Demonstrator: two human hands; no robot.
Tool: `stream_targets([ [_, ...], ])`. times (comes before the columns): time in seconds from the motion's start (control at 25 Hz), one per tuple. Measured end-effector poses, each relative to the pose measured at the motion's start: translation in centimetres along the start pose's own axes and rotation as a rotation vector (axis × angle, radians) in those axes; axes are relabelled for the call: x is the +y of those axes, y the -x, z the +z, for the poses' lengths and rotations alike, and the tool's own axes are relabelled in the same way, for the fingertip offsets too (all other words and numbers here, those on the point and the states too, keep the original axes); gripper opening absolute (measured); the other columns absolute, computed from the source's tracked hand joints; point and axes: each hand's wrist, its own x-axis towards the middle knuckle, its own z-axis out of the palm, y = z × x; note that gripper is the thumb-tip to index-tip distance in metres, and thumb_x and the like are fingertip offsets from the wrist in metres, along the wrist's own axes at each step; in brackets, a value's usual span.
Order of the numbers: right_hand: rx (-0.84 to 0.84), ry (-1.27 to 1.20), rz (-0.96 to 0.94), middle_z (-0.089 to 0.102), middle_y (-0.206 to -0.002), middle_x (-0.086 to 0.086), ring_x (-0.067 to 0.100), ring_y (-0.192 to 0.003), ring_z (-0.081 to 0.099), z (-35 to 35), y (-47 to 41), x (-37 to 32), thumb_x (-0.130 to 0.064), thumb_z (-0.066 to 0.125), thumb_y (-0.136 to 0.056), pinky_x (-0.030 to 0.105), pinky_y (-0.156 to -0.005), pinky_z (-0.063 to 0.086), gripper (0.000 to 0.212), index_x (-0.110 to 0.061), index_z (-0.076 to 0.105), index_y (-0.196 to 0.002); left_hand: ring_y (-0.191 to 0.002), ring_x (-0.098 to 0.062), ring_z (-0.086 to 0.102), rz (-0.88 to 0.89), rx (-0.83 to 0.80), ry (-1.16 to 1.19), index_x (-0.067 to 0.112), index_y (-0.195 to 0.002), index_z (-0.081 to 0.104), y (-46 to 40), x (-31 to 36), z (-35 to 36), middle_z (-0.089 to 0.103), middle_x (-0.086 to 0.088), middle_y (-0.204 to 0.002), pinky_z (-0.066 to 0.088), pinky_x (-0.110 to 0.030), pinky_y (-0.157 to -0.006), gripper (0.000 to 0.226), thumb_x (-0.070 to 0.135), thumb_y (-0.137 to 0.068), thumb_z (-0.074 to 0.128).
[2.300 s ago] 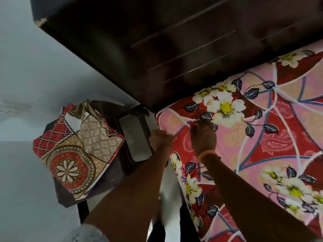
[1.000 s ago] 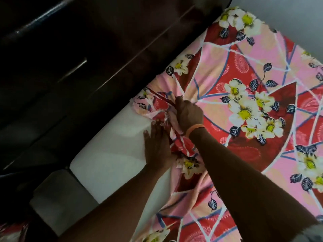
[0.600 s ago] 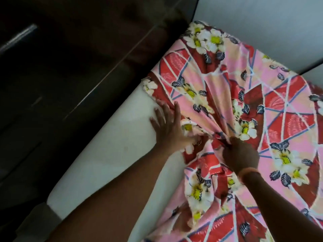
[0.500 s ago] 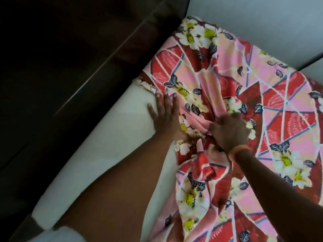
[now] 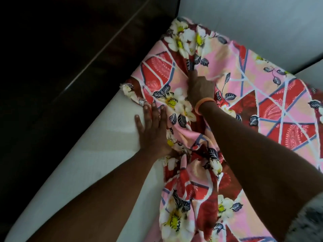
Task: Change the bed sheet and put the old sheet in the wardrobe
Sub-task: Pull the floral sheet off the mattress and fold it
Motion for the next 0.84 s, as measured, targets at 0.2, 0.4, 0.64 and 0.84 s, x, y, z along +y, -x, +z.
stream_targets([
  [0.2,-0.082,-0.228,0.147,0.066,-0.100,0.021,0.040,-0.092,0.065,-0.6,9.4,2.8,-0.015,0.044,-0.097,0.044,-0.076,0.048,0.023,-0.010,0.054,-0.118,-0.146,-0.040,-0.024,0.038,-0.068,0.006,0.011,-0.154,-0.016,0.2,-0.6,-0.7,-0.020,-0.020,-0.161,-0.019,-0.066,-0.108,0.149,0.087,-0.052,0.062],
  [0.4,-0.375,-0.159,0.376,0.066,-0.108,0.014,0.035,-0.098,0.067,0.4,26.3,7.2,-0.022,0.043,-0.095,0.041,-0.080,0.052,0.048,-0.030,0.036,-0.142,-0.150,-0.029,0.017,0.249,-0.006,0.385,0.016,-0.146,0.044,8.4,1.6,-0.5,0.035,-0.011,-0.156,0.021,-0.061,-0.114,0.085,0.062,-0.075,0.052],
  [0.64,-0.520,-0.097,0.512,0.066,-0.115,0.010,0.032,-0.099,0.067,-2.8,38.3,11.5,-0.026,0.035,-0.099,0.041,-0.083,0.049,0.033,-0.031,0.044,-0.130,-0.150,-0.020,0.010,0.218,-0.204,0.455,0.015,-0.157,0.011,25.4,3.6,-1.5,0.005,-0.006,-0.163,0.025,-0.040,-0.120,0.089,0.055,-0.088,0.051],
  [0.84,-0.701,-0.243,0.631,0.064,-0.123,0.016,0.033,-0.114,0.060,-4.7,40.3,10.9,-0.043,0.047,-0.095,0.041,-0.097,0.047,0.043,-0.012,0.063,-0.119,-0.116,-0.025,0.055,0.107,-0.396,0.092,0.020,-0.132,0.036,35.0,3.1,-0.7,0.054,-0.004,-0.128,0.050,-0.038,-0.091,0.060,0.049,-0.084,0.058],
])
